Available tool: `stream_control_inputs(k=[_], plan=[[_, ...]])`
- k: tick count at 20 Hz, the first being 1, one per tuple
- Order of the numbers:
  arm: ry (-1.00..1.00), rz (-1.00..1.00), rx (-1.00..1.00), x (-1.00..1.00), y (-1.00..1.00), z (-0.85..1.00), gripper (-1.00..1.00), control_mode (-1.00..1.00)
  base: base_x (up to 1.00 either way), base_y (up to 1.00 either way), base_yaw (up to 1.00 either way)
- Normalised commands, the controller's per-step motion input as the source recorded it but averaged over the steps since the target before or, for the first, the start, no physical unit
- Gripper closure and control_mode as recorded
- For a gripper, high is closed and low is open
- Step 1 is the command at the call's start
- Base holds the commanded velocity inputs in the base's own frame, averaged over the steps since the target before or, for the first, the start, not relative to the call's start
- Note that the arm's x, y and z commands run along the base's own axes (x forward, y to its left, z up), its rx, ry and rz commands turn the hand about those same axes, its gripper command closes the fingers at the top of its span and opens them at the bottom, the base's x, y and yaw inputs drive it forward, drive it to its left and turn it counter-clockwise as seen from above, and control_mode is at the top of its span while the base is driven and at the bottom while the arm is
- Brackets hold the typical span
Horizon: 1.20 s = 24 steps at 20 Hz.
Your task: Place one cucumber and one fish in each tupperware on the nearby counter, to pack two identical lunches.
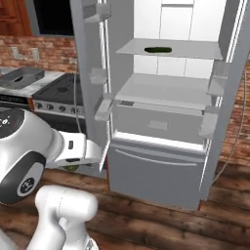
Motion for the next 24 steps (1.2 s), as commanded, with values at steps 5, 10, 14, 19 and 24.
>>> stream_control_inputs(k=[5,10,14,19,24], plan=[[0.00,0.00,0.00,0.00,0.00,0.00,1.00,1.00,-0.04,1.00,0.00],[0.00,0.00,0.00,0.00,0.00,0.00,1.00,1.00,0.00,1.00,0.00],[0.00,0.00,0.00,0.00,0.00,0.00,1.00,1.00,0.00,1.00,0.00],[0.00,0.00,0.00,0.00,0.00,0.00,1.00,1.00,0.00,1.00,0.00],[0.00,0.00,0.00,0.00,0.00,0.00,1.00,1.00,0.00,1.00,0.00]])
